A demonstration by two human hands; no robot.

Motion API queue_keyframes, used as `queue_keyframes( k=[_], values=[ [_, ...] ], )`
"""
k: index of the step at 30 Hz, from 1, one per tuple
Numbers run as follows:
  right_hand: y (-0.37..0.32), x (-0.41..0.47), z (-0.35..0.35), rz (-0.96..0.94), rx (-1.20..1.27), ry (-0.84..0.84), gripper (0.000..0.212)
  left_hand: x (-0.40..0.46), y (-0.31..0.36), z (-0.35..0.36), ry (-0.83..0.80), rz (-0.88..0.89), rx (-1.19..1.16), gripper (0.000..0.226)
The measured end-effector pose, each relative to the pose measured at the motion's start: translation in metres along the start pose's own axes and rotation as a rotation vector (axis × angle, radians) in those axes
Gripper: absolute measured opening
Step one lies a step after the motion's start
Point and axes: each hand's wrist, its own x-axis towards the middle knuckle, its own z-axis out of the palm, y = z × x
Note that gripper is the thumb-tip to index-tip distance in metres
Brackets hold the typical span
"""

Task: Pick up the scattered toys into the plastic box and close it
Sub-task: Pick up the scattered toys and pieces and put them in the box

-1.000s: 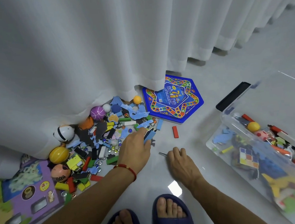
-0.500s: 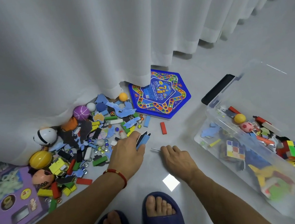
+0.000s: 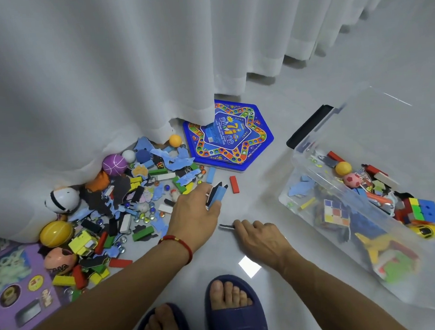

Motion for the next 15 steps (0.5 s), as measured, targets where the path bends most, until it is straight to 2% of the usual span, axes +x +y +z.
queue_keyframes(
  k=[3, 5, 6, 8, 10, 12, 15],
  values=[
    [-0.002, -0.001, -0.004, 0.011, 0.006, 0.003, 0.025, -0.002, 0.006, -0.001, -0.028, -0.053, -0.055, 0.021],
    [-0.002, 0.006, -0.004, 0.154, 0.101, -0.024, 0.024, -0.004, 0.01, -0.005, -0.039, -0.058, -0.082, 0.021],
    [-0.003, 0.009, -0.005, 0.286, 0.191, -0.02, 0.023, -0.006, 0.012, -0.008, -0.042, -0.057, -0.089, 0.021],
    [-0.006, 0.008, -0.015, 0.594, 0.546, 0.019, 0.024, -0.008, 0.018, -0.015, -0.063, -0.065, -0.113, 0.021],
    [-0.01, -0.001, -0.048, 0.79, 1.06, 0.118, 0.03, -0.01, 0.026, -0.022, -0.108, -0.103, -0.158, 0.018],
    [-0.012, -0.02, -0.094, 0.81, 1.401, 0.18, 0.032, -0.01, 0.039, -0.032, -0.146, -0.158, -0.28, 0.016],
    [-0.003, -0.059, -0.167, 0.684, 1.477, 0.316, 0.034, -0.005, 0.073, -0.049, -0.195, -0.19, -0.462, 0.008]
  ],
)
